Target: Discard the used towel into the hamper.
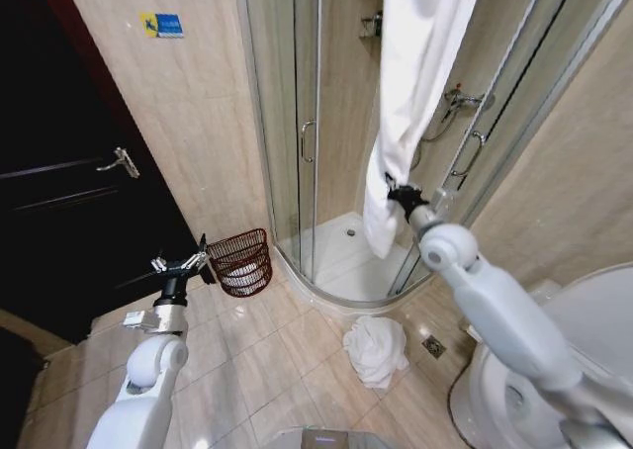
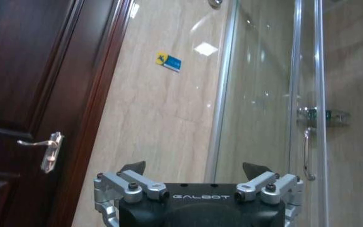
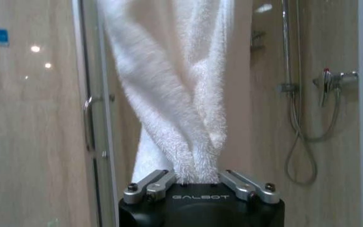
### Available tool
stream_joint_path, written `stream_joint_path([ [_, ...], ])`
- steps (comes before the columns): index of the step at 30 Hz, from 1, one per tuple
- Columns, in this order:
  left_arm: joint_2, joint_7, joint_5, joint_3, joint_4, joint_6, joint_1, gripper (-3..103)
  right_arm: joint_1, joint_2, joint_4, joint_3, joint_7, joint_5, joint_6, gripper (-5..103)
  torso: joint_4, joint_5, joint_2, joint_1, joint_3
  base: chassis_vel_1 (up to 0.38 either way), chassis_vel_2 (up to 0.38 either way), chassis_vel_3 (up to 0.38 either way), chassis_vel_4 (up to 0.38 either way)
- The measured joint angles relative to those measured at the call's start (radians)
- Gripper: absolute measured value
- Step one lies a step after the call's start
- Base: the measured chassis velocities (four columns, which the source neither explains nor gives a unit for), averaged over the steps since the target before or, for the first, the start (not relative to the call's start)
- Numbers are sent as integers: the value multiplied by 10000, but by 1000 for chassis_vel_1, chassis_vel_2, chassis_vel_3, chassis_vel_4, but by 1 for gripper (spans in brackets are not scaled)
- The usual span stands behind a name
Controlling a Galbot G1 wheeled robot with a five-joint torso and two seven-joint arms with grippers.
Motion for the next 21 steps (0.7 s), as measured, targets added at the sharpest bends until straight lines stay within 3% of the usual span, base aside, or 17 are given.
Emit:
stream_joint_path([
  [4,-5,6,153,8,-91,112,-65,100,-2032,446,465,871,-524,-979,168,8,-9,6,0,-1,0,0,0,0,0],
  [8,-3,5,323,115,-93,158,-88,100,-3091,1068,787,1478,-926,-1552,226,8,-7,3,0,-1,0,0,0,0,0],
  [21,-8,-8,340,293,-183,182,-32,100,-5143,2379,1566,2321,-1568,-3218,724,8,-4,4,0,-1,0,0,0,0,0],
])
